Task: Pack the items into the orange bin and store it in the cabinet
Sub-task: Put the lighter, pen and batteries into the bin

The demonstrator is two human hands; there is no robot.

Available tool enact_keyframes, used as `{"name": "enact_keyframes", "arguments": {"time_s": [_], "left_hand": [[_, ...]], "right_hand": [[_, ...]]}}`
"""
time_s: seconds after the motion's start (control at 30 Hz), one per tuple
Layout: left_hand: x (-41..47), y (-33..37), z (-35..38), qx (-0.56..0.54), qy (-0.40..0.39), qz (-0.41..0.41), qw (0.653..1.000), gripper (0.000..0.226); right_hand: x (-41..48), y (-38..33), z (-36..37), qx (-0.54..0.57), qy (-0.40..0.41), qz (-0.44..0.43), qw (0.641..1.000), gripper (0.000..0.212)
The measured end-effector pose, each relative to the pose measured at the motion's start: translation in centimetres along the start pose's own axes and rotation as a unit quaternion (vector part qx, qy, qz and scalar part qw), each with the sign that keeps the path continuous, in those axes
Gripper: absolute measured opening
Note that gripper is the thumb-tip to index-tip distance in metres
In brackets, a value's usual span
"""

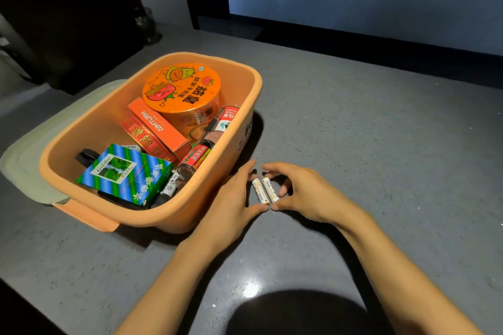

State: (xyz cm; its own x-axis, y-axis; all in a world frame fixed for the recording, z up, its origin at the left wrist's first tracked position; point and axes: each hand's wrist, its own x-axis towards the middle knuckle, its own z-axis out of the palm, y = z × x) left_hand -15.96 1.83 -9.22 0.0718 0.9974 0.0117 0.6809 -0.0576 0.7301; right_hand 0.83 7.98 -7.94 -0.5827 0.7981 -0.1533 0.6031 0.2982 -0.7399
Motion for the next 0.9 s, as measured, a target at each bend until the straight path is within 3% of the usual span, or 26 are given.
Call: {"name": "enact_keyframes", "arguments": {"time_s": [0.2,0.5,0.67,0.9], "left_hand": [[-0.8,2.7,-1.0,-0.045,-0.013,0.043,0.998,0.085],[-2.5,7.9,-8.9,-0.088,0.021,0.141,0.986,0.084],[-2.5,4.2,-17.5,-0.001,0.033,0.154,0.988,0.084],[-1.3,-4.6,-24.6,0.073,-0.057,0.136,0.986,0.082]], "right_hand": [[-3.1,-2.8,-3.1,0.014,0.025,0.019,0.999,0.07],[-6.7,-12.4,-7.4,0.012,0.111,-0.056,0.992,0.064],[-3.2,-17.1,-4.2,-0.01,0.121,-0.085,0.989,0.061],[3.9,-20.9,3.4,-0.114,0.118,-0.04,0.986,0.07]]}}
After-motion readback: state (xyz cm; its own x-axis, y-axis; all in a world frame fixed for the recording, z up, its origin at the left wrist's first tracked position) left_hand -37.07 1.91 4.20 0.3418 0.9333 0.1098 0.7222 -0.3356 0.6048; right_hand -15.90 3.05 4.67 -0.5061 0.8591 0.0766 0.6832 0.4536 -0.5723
